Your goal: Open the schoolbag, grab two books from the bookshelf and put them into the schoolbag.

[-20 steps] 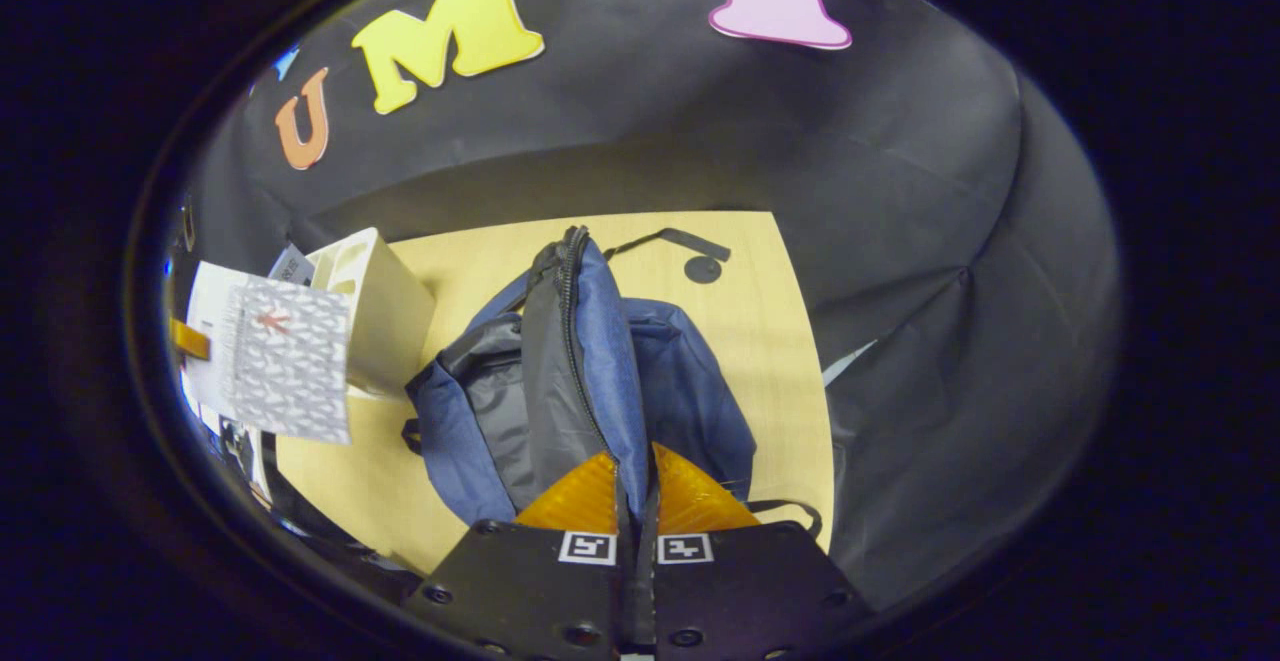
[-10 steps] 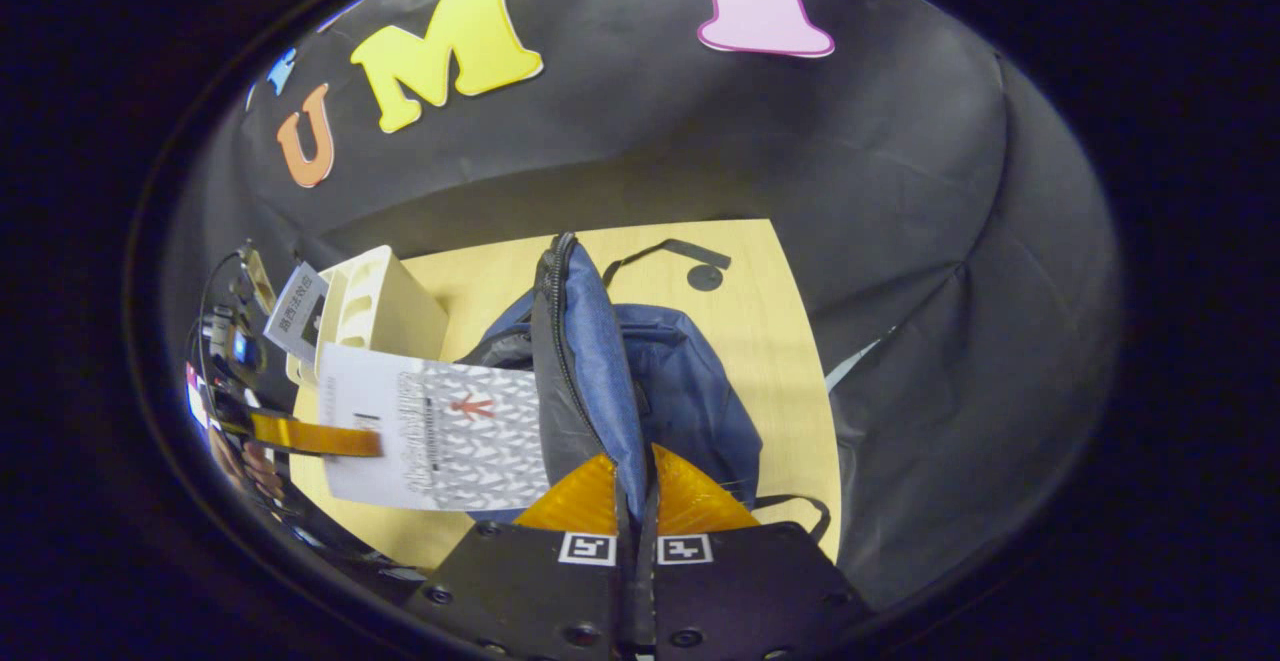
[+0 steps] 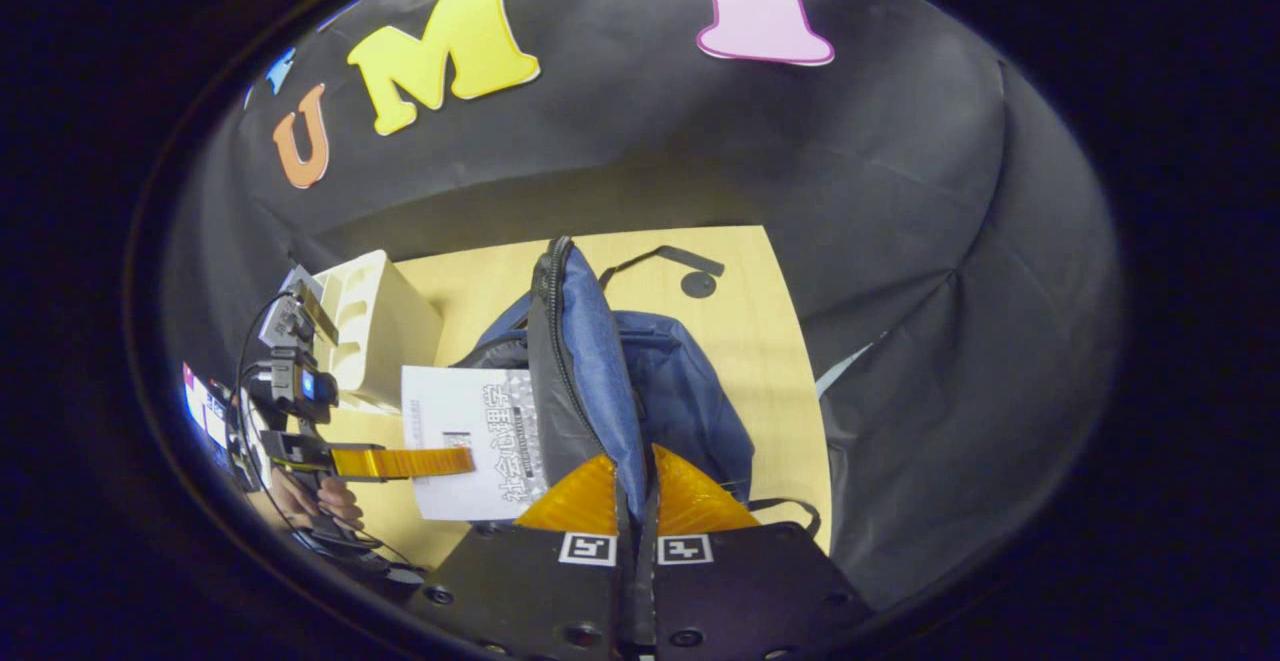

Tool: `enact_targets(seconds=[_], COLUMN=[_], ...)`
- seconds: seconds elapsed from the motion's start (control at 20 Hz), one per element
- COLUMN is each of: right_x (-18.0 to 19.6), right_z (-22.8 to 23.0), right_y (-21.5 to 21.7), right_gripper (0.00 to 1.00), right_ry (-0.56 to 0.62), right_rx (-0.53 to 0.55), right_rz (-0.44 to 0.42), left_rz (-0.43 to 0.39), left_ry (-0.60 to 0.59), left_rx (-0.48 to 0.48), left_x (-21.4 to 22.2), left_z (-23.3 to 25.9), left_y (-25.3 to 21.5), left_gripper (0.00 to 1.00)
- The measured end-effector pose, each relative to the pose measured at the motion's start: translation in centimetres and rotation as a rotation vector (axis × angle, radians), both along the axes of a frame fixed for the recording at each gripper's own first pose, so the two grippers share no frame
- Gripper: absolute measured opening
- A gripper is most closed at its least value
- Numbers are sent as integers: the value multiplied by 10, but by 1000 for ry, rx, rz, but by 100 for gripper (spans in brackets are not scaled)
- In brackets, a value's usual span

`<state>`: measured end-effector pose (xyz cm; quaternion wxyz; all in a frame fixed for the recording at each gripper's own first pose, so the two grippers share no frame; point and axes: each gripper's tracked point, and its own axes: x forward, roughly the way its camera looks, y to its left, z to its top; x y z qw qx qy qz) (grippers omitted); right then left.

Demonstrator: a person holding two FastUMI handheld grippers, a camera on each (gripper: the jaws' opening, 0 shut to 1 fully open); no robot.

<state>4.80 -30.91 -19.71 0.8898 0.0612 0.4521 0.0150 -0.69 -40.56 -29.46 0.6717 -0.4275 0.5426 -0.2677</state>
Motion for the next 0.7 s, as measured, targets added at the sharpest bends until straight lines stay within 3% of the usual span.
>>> enact_targets(seconds=[0.3, 0.35, 0.4, 0.45, 0.5, 0.65, 0.7], right_x=[7, 8, 9, 9, 8, 7, 7], right_z=[5, 6, 6, 7, 6, 2, 1], right_y=[8, 11, 12, 13, 14, 16, 15], right_gripper=[1, 1, 1, 0, 1, 0, 1], right_ry=[-4, -2, -1, 1, 5, 23, 26], right_rx=[-21, -22, -23, -24, -22, 6, 7], right_rz=[-5, -4, -4, -4, -6, -21, -23], left_rz=[44, 44, 48, 50, 44, -5, -33], left_ry=[98, 108, 117, 129, 136, 175, 202], left_rx=[-151, -169, -182, -181, -142, -48, -12], left_x=[6, 5, 6, 5, 3, -3, -9], left_z=[-34, -41, -46, -49, -58, -79, -88], left_y=[-29, -35, -39, -43, -42, -35, -36], left_gripper=[40, 34, 40, 34, 35, 61, 53])
